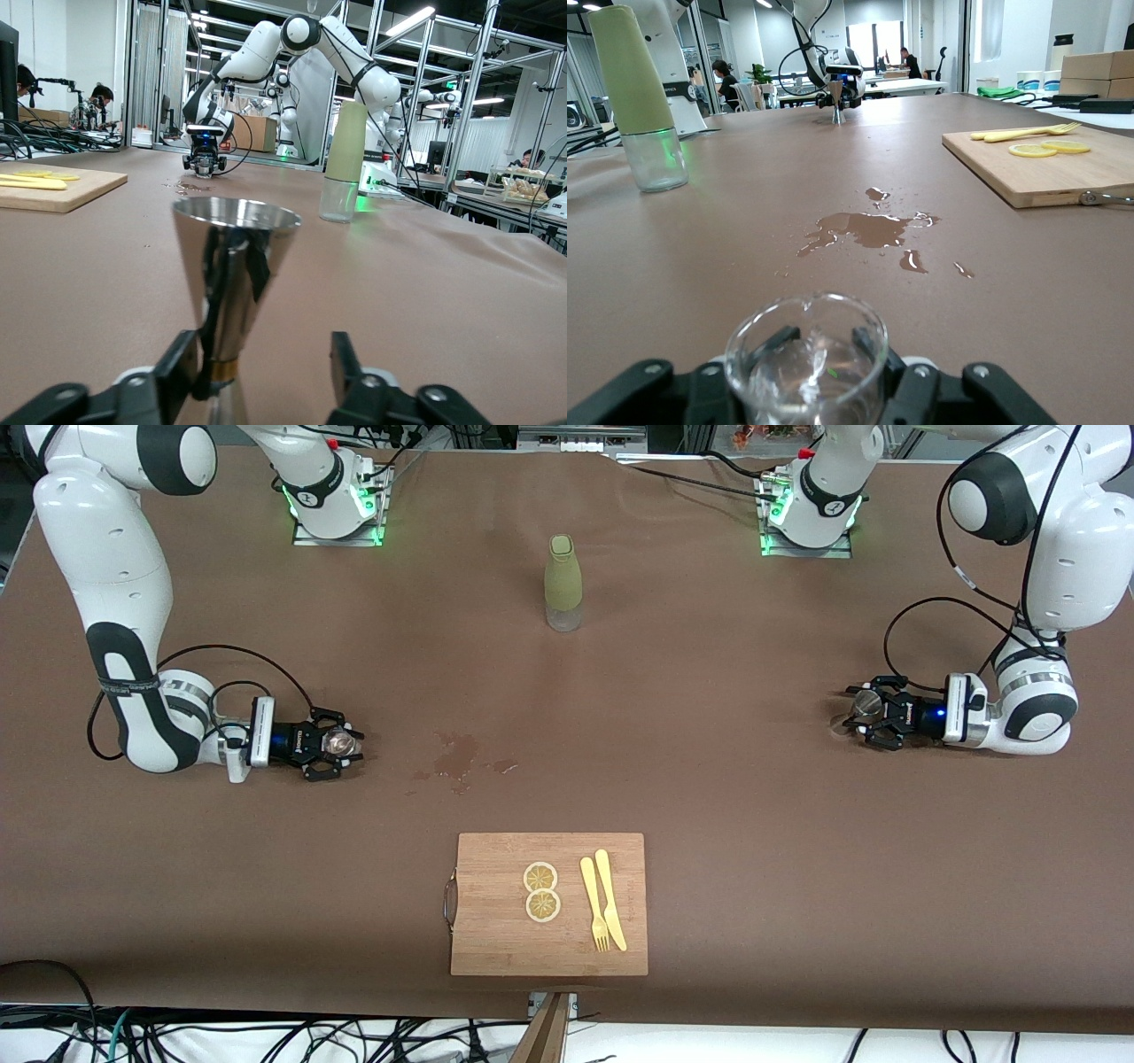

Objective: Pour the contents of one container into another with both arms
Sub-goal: 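Lift the glass cup and jigger, bringing both grippers together mid-table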

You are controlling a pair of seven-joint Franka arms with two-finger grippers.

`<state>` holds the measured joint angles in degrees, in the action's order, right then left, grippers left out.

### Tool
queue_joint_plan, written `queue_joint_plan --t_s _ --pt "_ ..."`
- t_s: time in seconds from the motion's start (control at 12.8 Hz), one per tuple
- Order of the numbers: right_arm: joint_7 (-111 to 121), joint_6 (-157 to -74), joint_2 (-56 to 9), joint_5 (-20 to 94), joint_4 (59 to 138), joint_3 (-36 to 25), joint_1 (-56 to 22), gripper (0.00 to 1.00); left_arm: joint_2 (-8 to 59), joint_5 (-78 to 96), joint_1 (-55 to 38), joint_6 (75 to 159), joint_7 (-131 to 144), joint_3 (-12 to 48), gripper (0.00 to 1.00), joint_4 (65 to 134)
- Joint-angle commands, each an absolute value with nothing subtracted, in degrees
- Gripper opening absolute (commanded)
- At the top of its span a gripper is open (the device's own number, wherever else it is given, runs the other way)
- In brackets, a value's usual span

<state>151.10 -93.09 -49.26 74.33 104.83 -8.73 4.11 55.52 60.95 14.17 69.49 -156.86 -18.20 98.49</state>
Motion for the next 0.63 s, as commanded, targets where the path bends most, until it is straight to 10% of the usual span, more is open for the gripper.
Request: queue_joint_plan --t_s 0.0,0.08,0.55 --pt "151.08 -92.81 -50.36 75.32 103.28 -8.61 3.96 0.23 55.28 61.79 13.97 68.73 -164.18 -19.16 0.13 99.23" --pt "151.00 -92.73 -50.36 75.41 103.01 -8.61 3.96 0.23 55.28 61.96 13.97 68.82 -164.18 -19.16 0.00 99.23" --pt "146.09 -92.29 -48.18 77.34 102.13 -7.65 3.87 0.16 54.50 64.94 9.60 68.82 -161.64 -18.46 0.00 97.65"
